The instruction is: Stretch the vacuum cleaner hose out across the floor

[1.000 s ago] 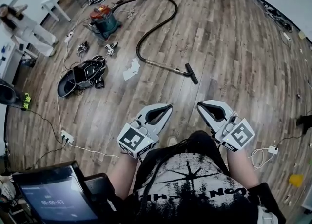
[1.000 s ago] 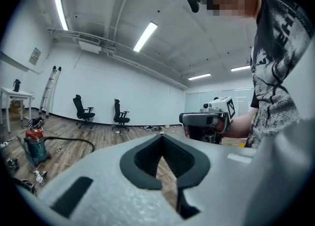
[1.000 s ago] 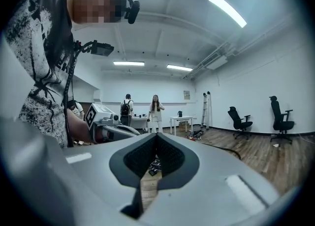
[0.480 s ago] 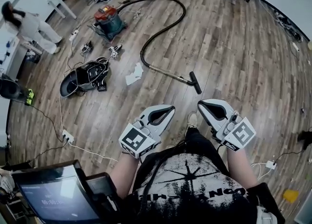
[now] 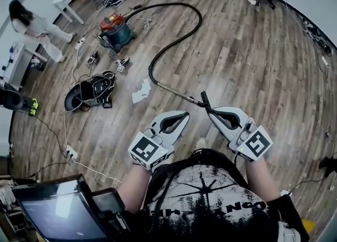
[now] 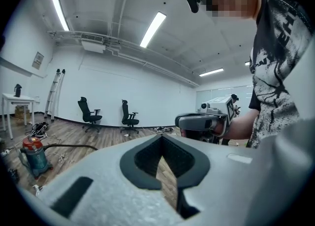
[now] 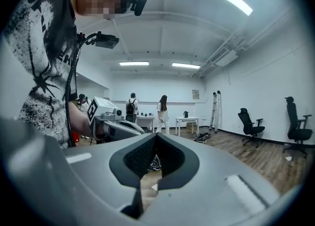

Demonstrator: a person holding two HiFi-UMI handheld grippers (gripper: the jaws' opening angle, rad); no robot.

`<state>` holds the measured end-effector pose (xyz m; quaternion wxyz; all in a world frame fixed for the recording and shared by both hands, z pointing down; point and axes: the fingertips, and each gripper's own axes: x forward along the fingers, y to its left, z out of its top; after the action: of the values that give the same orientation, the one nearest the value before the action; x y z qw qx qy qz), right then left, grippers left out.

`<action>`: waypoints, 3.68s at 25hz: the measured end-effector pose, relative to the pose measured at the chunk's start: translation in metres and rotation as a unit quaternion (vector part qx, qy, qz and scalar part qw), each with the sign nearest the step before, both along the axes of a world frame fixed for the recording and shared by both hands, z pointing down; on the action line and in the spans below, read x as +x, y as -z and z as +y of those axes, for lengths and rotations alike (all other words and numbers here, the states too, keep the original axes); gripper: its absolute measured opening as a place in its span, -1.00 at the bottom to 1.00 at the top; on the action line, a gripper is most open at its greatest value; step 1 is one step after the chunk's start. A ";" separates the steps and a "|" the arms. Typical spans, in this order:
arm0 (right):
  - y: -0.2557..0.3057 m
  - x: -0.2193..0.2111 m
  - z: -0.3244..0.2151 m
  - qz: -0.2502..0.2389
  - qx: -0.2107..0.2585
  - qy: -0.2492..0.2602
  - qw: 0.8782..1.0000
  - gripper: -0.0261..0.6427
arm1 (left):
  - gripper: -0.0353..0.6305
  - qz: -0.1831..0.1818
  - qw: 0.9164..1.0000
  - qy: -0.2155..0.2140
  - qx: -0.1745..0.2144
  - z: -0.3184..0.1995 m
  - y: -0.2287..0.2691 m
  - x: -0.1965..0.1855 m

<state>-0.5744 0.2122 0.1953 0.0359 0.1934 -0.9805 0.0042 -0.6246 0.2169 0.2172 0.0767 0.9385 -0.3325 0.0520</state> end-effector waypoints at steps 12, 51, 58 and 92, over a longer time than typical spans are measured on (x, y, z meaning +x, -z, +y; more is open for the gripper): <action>0.005 0.033 -0.106 -0.014 0.029 0.016 0.999 -0.90 | -0.89 -0.011 0.999 0.046 0.001 -0.096 0.000 0.020; -0.040 -0.160 -0.356 0.051 -0.031 0.011 0.998 -0.90 | -0.89 -0.010 0.998 0.045 -0.045 -0.336 -0.039 -0.178; -0.077 -0.115 -0.345 0.053 -0.059 0.030 0.996 -0.90 | -0.89 -0.018 0.995 0.076 -0.057 -0.317 -0.048 -0.131; -0.969 -0.173 -0.373 0.441 -0.300 0.094 0.841 -0.37 | -0.89 -0.040 0.978 0.202 -0.024 -0.403 -0.475 -0.235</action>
<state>-0.7477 -0.1608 1.1643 0.5205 0.0614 -0.8257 0.2089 -0.8595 -0.1859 0.6919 0.0947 0.8468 -0.5171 0.0809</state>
